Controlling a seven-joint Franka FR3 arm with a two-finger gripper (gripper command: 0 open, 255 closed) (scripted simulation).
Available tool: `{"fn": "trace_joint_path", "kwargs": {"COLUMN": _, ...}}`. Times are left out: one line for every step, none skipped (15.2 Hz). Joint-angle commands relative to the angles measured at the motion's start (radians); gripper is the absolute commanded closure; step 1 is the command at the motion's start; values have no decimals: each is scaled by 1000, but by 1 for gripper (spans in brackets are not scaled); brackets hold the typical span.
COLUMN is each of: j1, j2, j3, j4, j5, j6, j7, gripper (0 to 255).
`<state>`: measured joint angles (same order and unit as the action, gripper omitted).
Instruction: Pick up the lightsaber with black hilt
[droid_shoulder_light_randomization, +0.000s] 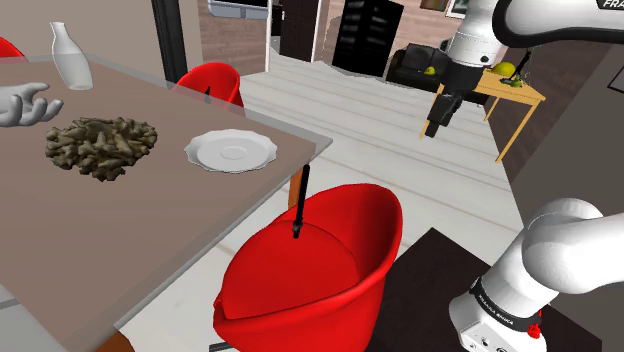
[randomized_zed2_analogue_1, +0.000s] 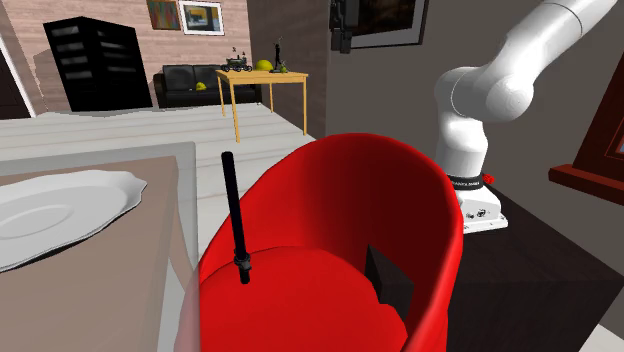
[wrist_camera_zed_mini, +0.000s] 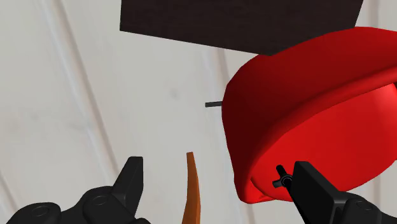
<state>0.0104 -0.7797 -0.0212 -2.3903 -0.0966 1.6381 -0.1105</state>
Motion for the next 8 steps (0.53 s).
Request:
{"fn": "trace_joint_path", "kwargs": {"j1": 0, "j2": 0, "j3": 0, "j4": 0, "j5": 0, "j6": 0, "j7": 0, "gripper": 0}}
{"fn": "trace_joint_path", "kwargs": {"j1": 5, "j2": 22, "j3": 13, "j4": -1, "j5": 13, "j6": 22, "j7": 21, "gripper": 0}}
{"fn": "trace_joint_path", "kwargs": {"j1": 10, "j2": 46, "j3": 26, "j4": -1, "j5": 25, "j6": 45, "j7": 43, "gripper": 0}}
{"fn": "trace_joint_path", "kwargs": {"j1": 15, "j2": 71, "j3": 39, "j4": 0, "j5": 36, "j6": 67, "j7": 63, "gripper": 0}}
{"fn": "trace_joint_path", "kwargs": {"j1": 19, "j2": 97, "j3": 52, "j4": 3, "j5": 48, "j6": 89, "j7": 84, "gripper": 0}}
{"fn": "trace_joint_path", "kwargs": {"j1": 24, "j2": 123, "j3": 65, "j4": 7, "j5": 58, "j6": 111, "j7": 104, "gripper": 0}}
{"fn": "trace_joint_path", "kwargs": {"j1": 28, "j2": 151, "j3": 77, "j4": 12, "j5": 68, "j6": 133, "j7": 124, "gripper": 0}}
{"fn": "trace_joint_path", "kwargs": {"j1": 32, "j2": 179, "j3": 90, "j4": 19, "j5": 77, "j6": 155, "j7": 144, "gripper": 0}}
